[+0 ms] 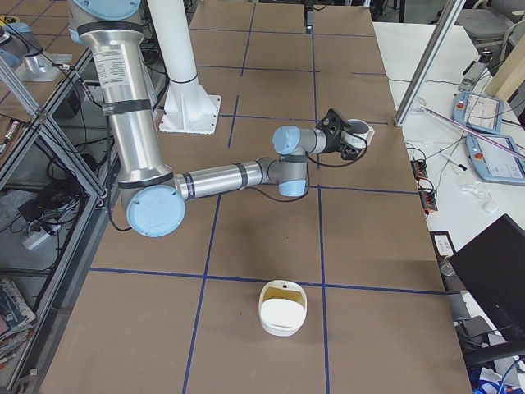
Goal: Left arm hands cup to right arm to dump lemon
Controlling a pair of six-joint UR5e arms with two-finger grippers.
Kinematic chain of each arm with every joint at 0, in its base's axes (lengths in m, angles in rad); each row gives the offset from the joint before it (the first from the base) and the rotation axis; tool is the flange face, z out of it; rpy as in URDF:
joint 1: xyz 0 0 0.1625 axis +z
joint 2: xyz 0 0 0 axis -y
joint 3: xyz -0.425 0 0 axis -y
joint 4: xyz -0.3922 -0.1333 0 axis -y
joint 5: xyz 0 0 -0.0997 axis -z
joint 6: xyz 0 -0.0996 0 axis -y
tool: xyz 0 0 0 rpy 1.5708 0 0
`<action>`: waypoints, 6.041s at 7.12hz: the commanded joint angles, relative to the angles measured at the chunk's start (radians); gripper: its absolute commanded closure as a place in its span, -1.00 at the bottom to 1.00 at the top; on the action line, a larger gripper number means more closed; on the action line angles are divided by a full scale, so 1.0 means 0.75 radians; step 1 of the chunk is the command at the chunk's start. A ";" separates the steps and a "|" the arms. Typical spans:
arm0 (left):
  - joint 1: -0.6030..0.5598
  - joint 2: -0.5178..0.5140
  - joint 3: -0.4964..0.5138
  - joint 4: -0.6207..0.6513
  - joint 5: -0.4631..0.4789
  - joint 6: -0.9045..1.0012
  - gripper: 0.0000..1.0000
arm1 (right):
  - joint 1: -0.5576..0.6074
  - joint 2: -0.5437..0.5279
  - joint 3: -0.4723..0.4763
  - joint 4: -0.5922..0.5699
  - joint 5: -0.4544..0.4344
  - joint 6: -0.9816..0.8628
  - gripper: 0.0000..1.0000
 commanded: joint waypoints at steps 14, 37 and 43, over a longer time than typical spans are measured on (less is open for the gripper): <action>0.253 -0.317 0.184 -0.014 0.134 -0.566 -0.26 | -0.835 0.655 -0.154 -0.615 -1.020 -0.016 0.70; 0.292 -0.272 0.276 -0.192 0.222 -0.552 1.00 | -0.861 0.655 -0.145 -0.609 -1.028 -0.034 -1.00; 0.073 -0.007 0.224 -0.227 0.210 -0.078 1.00 | -0.817 0.631 -0.149 -0.451 -0.991 -0.038 -0.99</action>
